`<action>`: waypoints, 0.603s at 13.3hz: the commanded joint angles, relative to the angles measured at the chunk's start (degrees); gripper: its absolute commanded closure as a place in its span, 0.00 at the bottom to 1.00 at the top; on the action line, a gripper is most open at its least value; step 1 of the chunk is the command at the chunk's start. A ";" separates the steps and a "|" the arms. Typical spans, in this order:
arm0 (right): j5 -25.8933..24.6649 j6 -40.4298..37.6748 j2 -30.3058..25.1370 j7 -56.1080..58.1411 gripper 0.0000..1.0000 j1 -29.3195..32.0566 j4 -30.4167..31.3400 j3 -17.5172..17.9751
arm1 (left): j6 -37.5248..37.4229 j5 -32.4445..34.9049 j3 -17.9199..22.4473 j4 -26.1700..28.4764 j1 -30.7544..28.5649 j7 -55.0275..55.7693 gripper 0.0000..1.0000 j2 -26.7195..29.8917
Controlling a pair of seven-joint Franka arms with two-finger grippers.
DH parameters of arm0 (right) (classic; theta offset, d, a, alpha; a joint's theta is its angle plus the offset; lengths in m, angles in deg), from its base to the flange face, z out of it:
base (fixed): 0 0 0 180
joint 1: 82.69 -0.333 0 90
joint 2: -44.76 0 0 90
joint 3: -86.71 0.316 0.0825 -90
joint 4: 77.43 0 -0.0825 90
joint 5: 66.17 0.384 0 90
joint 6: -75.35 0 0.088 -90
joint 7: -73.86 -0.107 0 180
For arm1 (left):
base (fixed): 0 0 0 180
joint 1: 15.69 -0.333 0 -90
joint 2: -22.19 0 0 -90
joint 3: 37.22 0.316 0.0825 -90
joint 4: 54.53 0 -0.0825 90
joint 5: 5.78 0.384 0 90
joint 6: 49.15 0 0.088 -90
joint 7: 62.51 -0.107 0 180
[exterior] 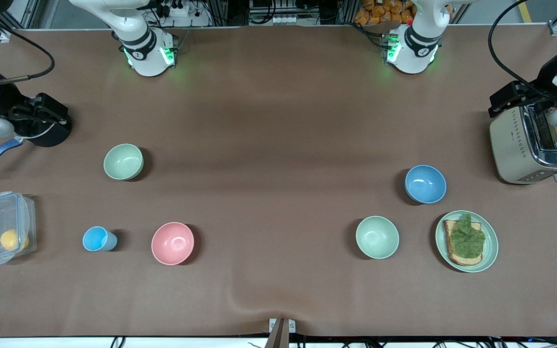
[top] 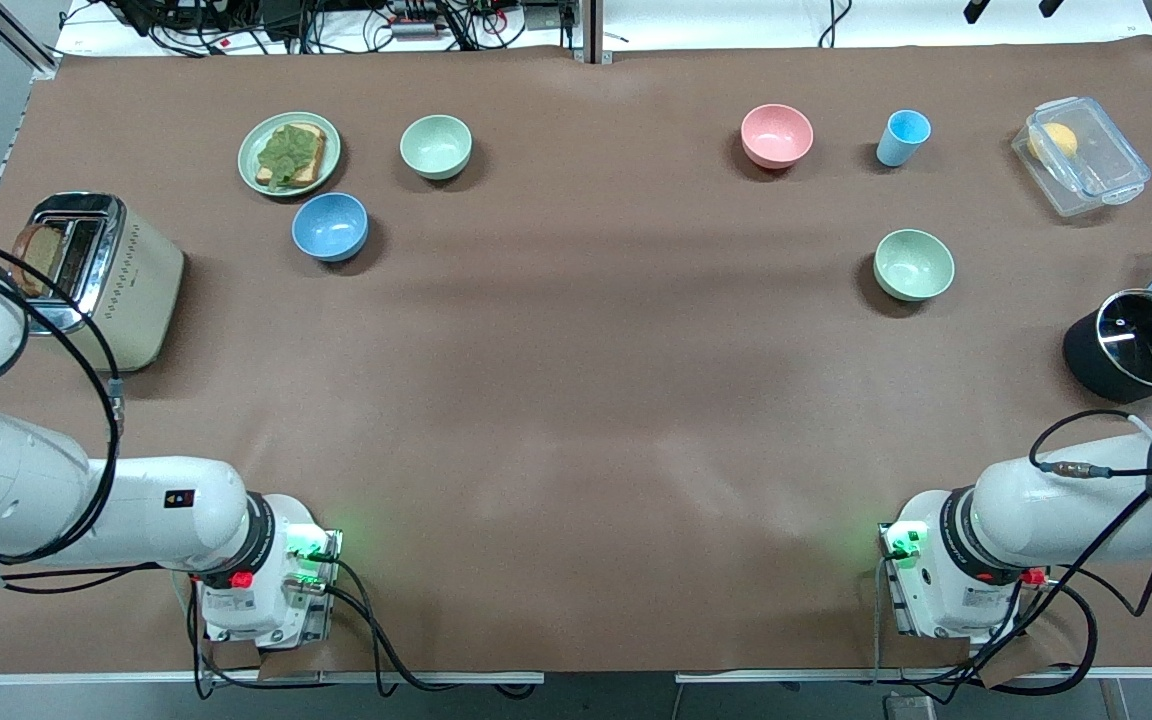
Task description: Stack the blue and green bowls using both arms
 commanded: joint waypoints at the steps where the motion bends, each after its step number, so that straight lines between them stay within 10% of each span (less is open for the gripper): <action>1: 0.10 0.16 -0.34 -0.94 0.00 -0.62 -0.28 -0.51 | 0.09 -0.61 0.01 -0.28 -0.11 0.42 0.00 0.49; 8: 0.10 0.68 -0.17 -0.94 0.00 -0.35 3.22 -0.51 | 1.93 -0.26 0.54 1.12 -1.07 -0.37 0.00 -6.43</action>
